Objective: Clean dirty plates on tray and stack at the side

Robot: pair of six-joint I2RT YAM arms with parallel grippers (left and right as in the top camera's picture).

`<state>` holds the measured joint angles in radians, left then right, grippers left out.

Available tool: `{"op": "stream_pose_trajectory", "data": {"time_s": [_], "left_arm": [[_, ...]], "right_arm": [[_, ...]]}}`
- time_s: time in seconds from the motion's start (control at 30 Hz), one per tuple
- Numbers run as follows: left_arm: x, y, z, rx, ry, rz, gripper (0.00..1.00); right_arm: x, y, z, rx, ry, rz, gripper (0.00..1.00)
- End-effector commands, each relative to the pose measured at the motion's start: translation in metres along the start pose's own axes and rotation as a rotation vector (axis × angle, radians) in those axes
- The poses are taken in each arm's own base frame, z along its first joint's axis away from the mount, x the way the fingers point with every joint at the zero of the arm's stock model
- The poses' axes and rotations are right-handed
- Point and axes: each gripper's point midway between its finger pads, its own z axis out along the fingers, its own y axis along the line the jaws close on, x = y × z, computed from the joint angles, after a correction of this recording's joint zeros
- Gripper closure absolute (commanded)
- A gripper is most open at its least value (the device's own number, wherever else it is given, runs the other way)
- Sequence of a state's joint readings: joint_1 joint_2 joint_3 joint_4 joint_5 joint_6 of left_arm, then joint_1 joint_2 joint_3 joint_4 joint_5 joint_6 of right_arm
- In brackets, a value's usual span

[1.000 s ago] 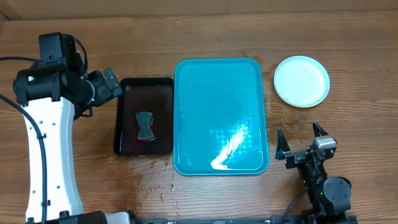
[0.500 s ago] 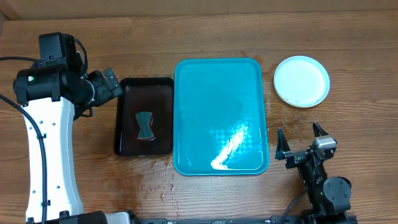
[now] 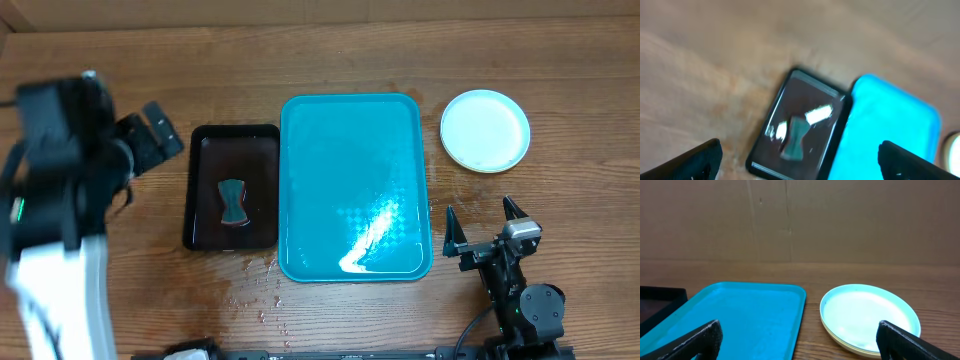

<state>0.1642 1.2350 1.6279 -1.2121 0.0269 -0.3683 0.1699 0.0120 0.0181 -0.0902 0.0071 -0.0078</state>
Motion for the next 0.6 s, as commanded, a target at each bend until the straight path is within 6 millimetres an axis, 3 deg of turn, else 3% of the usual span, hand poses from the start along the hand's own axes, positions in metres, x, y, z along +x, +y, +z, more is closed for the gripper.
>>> {"op": "stream_pose_trajectory", "data": {"time_s": [0.0,0.17,0.33,0.57], "left_arm": [[-0.009,-0.001,-0.060,0.043,-0.182,-0.001,0.00],[-0.001,0.005,-0.119,0.080,-0.343,-0.001,0.00],[0.015,0.016,-0.162,0.092,-0.464,-0.010,0.00],[0.060,0.036,-0.190,0.121,-0.566,-0.006,0.00]], "right_arm": [[0.001,-0.001,0.000,0.004,-0.005,-0.008,0.00],[0.001,-0.001,0.000,0.004,-0.005,-0.008,0.00],[0.001,-0.001,0.000,0.004,-0.005,-0.008,0.00],[0.001,-0.001,0.000,0.004,-0.005,-0.008,0.00]]}}
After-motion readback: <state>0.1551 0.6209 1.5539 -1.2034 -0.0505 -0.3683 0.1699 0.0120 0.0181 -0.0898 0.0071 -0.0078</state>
